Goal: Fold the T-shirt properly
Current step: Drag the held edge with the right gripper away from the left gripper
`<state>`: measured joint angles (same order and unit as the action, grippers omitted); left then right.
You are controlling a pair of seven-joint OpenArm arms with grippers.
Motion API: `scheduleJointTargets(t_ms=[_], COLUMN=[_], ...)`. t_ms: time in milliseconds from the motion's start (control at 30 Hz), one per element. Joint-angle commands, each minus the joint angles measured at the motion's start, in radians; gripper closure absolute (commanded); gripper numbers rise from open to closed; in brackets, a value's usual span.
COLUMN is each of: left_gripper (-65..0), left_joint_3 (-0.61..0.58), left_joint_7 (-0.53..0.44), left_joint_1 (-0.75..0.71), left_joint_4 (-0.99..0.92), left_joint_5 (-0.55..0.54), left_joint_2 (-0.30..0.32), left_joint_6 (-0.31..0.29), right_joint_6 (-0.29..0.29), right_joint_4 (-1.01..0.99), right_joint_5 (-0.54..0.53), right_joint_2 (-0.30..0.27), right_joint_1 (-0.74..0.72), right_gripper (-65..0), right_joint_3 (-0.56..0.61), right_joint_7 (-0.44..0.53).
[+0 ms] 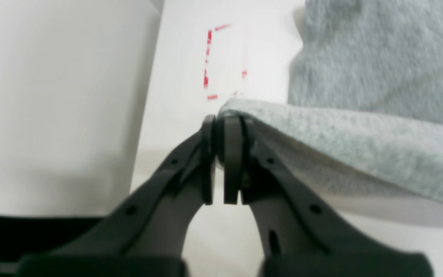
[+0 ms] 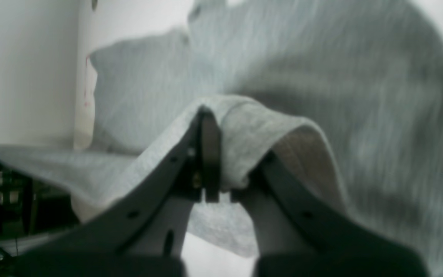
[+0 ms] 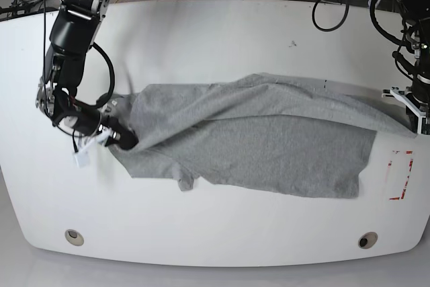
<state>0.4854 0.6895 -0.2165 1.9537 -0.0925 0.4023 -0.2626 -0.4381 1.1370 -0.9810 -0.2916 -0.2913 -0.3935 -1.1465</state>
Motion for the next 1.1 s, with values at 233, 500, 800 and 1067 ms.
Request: scheduleJointTargets(t_ms=[233, 500, 800, 1067], left_gripper=[0.0, 0.0, 0.0, 0.0], left_joint_3=[-0.012, -0.027, -0.029, -0.03], left_joint_7=[-0.024, -0.027, -0.031, -0.031], left_joint_1=[0.055, 0.085, 0.085, 0.085], left_joint_4=[0.014, -0.035, -0.055, -0.055], left_joint_5=[0.007, 0.007, 0.007, 0.007], left_joint_2=[0.02, 0.022, 0.022, 0.019], left_joint_6=[0.012, 0.012, 0.012, 0.012], right_joint_6=[-0.005, 0.003, 0.005, 0.045], right_joint_4=[-0.065, -0.027, 0.097, 0.156], right_joint_5=[0.026, -0.22, -0.226, -0.218], right_joint_2=[-0.024, -0.071, -0.001, 0.104], right_joint_1=[-0.133, 0.04, 0.215, 0.295], right_gripper=[-25.8, -35.7, -35.7, -35.5], right_joint_3=[0.006, 0.009, 0.008, 0.014], right_joint_7=[0.046, 0.026, 0.02, 0.026])
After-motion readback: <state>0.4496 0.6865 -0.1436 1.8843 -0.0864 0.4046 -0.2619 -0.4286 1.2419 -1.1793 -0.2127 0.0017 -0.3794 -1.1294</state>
